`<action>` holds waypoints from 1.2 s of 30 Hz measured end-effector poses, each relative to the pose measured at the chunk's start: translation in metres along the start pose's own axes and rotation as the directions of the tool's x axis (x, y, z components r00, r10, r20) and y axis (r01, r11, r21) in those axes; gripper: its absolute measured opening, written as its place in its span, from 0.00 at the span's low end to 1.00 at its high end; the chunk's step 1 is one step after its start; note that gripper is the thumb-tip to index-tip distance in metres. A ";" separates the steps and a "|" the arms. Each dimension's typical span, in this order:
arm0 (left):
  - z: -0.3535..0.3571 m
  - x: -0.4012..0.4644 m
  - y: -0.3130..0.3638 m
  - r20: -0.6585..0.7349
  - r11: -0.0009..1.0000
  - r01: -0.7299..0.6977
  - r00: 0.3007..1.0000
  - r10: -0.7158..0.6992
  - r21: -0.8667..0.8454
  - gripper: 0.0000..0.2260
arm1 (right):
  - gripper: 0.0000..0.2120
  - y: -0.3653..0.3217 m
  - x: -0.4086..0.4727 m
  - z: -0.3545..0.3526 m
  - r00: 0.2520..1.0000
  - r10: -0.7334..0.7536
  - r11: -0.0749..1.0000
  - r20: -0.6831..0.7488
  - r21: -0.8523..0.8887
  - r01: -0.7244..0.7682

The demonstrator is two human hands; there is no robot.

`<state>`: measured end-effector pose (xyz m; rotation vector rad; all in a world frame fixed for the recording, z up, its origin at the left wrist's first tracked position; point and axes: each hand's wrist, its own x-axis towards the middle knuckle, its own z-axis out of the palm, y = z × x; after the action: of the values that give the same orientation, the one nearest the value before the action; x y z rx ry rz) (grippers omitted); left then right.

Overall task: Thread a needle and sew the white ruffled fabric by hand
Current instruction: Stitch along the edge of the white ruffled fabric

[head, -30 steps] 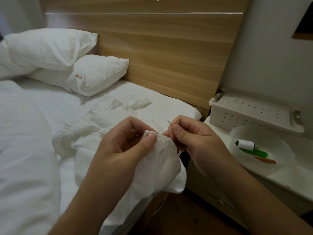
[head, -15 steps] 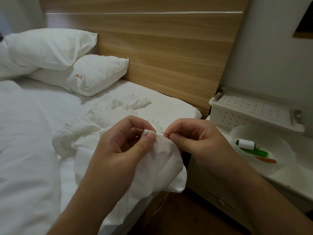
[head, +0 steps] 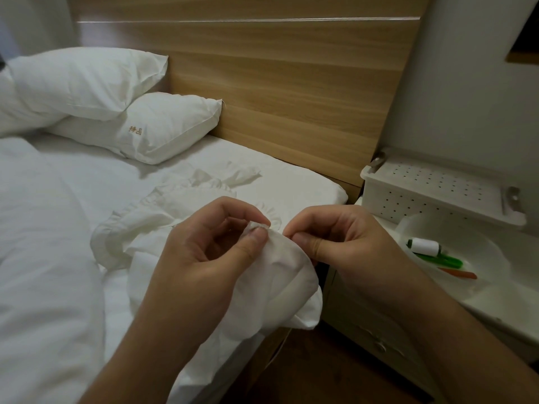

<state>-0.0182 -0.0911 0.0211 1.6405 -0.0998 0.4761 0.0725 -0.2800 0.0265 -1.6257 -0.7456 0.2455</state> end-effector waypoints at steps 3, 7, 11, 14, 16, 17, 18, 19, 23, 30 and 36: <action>0.000 0.000 0.001 0.009 1.000 0.019 1.000 -0.018 -0.018 0.05 | 0.10 0.000 0.000 0.000 1.000 0.018 1.000 -0.001 0.000 -0.018; 0.001 0.000 0.001 0.014 1.000 0.022 1.000 -0.021 -0.011 0.05 | 0.10 0.001 0.001 0.000 0.999 0.034 0.999 0.008 -0.006 -0.034; 0.001 0.000 0.001 0.002 1.000 0.015 1.000 -0.015 -0.018 0.04 | 0.11 0.001 0.002 -0.001 0.999 0.041 0.999 0.001 -0.006 -0.041; 0.000 -0.001 0.002 -0.008 1.000 0.017 1.000 -0.017 -0.009 0.02 | 0.11 0.002 0.002 -0.001 0.999 0.039 0.999 0.001 0.005 -0.039; 0.000 -0.001 0.002 -0.015 1.000 0.019 1.000 -0.019 0.003 0.02 | 0.10 0.001 0.001 -0.001 0.999 0.034 0.999 0.005 0.019 -0.034; 0.000 -0.001 0.002 -0.016 1.000 0.018 1.000 -0.018 0.009 0.02 | 0.09 0.001 0.001 -0.001 0.999 0.031 0.999 0.008 0.023 -0.031; 0.001 -0.001 0.002 -0.017 1.000 0.015 1.000 -0.015 0.013 0.03 | 0.09 0.000 0.001 -0.001 1.000 0.029 0.999 0.011 0.022 -0.029; 0.001 0.000 0.001 -0.019 1.000 0.013 1.000 -0.013 0.016 0.04 | 0.09 0.000 0.001 -0.001 1.000 0.027 1.000 0.014 0.016 -0.027; 0.001 0.000 0.000 -0.005 0.999 0.000 1.000 0.000 0.034 0.05 | 0.09 0.001 0.001 -0.002 0.999 0.025 1.000 0.025 0.014 -0.025; 0.001 0.000 0.001 -0.007 0.999 0.022 1.000 -0.022 0.040 0.05 | 0.08 0.005 0.003 -0.003 0.999 0.006 0.998 0.048 0.056 -0.009; 0.003 -0.001 0.005 -0.011 0.999 0.032 0.999 -0.032 0.039 0.03 | 0.07 0.007 0.003 -0.003 0.998 0.004 0.993 0.066 0.116 -0.012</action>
<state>-0.0197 -0.0951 0.0250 1.6752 -0.0566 0.4648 0.0790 -0.2803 0.0208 -1.5165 -0.7605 0.3432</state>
